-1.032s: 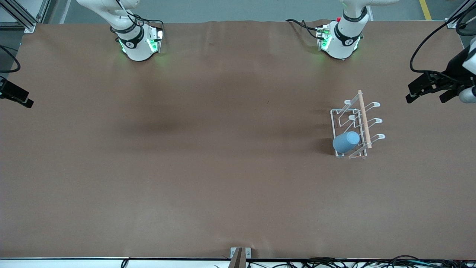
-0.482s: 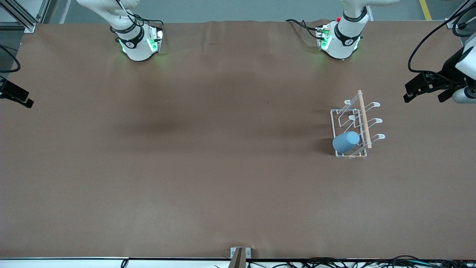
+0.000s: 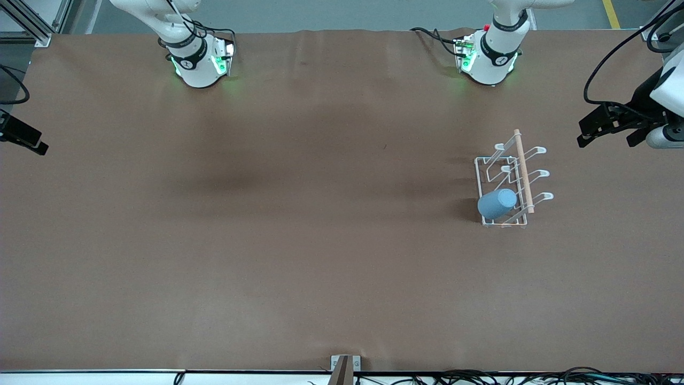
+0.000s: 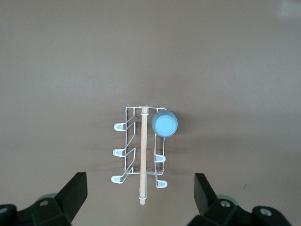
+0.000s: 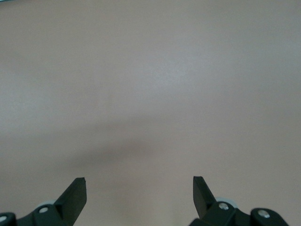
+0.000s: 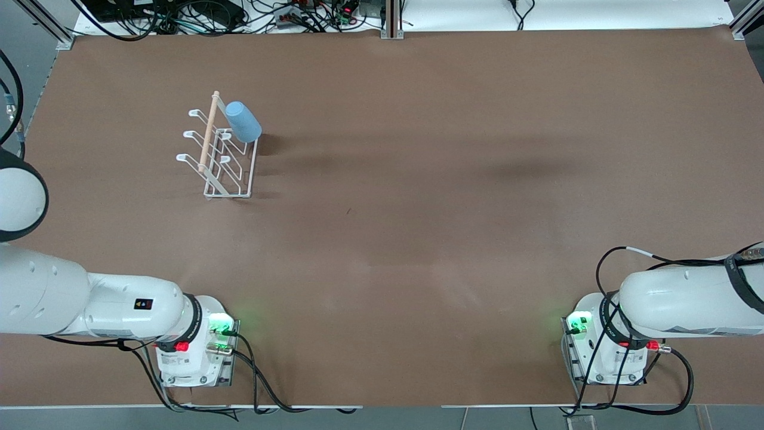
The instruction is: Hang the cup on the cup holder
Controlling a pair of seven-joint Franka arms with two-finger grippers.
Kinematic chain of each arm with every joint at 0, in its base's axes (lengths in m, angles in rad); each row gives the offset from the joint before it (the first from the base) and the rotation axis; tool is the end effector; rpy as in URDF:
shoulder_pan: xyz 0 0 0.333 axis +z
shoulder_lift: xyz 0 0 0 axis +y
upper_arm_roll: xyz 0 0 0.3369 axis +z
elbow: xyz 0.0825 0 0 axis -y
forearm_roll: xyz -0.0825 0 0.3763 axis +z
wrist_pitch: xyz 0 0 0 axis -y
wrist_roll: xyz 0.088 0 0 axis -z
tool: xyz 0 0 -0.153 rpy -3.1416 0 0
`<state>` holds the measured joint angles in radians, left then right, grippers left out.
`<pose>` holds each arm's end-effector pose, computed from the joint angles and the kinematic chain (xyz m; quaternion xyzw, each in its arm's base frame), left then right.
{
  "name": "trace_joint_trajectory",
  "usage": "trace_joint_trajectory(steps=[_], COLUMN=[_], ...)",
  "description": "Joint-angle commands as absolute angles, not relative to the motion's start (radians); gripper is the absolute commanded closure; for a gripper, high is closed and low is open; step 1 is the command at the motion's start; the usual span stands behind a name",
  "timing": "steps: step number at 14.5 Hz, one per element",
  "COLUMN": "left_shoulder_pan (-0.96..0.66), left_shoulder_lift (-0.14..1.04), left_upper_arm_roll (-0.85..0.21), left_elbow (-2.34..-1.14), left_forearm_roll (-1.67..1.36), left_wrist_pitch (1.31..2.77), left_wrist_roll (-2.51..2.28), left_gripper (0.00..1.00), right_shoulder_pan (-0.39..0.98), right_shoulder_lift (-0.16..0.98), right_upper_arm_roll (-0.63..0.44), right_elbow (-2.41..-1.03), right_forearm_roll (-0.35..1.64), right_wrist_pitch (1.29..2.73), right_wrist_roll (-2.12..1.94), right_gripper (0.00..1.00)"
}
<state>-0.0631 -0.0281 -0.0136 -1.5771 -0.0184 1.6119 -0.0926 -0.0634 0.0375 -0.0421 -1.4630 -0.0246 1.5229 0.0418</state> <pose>0.5430 -0.0446 0.6156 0.9994 0.0080 0.0306 0.0116 0.5526 -0.0619 0.6244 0.9971 -0.0743 0.0108 0.0134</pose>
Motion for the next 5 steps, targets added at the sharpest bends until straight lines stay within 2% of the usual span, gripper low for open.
trace_joint_trajectory(steps=[1, 5], left_shoulder_pan=[-0.061, -0.058], left_shoulder_lift=[-0.051, -0.051], left_upper_arm_roll=[-0.018, -0.017], left_elbow=[-1.600, -1.600], left_forearm_roll=[-0.035, -0.035], left_wrist_pitch=[1.623, 1.620], left_wrist_roll=[-0.117, -0.094], left_gripper=[0.01, 0.01], right_shoulder_pan=[-0.069, -0.069], right_shoulder_lift=[0.009, 0.009], right_upper_arm_roll=[-0.038, -0.038], right_elbow=[-1.491, -1.491], right_forearm_roll=[-0.014, -0.014], right_wrist_pitch=[1.531, 1.529], right_wrist_roll=[0.034, 0.034], right_gripper=[0.00, 0.00])
